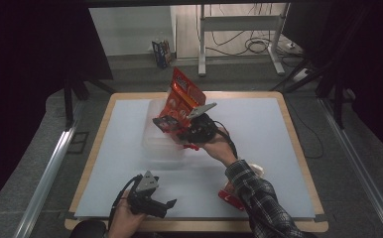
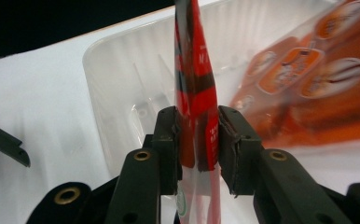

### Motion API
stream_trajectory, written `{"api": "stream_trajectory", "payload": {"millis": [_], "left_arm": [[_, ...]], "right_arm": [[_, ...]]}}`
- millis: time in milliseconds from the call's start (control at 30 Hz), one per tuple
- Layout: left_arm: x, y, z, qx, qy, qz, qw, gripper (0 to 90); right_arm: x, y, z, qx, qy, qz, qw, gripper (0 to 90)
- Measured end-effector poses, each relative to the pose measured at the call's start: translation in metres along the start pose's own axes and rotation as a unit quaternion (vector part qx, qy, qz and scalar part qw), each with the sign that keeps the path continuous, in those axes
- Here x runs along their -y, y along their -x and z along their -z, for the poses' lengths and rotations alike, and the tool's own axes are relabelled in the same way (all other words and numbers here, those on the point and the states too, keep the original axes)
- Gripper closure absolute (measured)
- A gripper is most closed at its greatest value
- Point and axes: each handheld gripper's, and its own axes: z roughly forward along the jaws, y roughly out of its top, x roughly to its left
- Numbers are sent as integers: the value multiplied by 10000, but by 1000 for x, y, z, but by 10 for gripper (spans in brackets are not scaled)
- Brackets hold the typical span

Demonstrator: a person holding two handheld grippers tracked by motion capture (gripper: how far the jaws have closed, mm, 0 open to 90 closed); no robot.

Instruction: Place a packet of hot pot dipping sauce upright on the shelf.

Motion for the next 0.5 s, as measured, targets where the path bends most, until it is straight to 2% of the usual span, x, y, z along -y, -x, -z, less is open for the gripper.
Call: {"api": "stream_trajectory", "payload": {"millis": [133, 267, 300, 433, 500], "left_arm": [[0, 0, 0, 14, -15, 0, 10000, 17], [0, 0, 0, 14, -26, -11, 10000, 17], [0, 0, 0, 14, -27, -10, 10000, 18], [0, 0, 0, 4, -54, -43, 10000, 18], [0, 0, 0, 4, -52, -47, 10000, 18]], "right_arm": [[-3, -1, -12, -15, -51, 78, 10000, 684], [-4, 1, -14, -94, -107, 58, 9999, 663], [-4, 1, -14, -93, -124, 58, 9999, 647], [-6, 2, -6, 33, -92, -24, 9999, 474], [-6, 3, 1, 84, -72, -84, 9999, 451]]}}
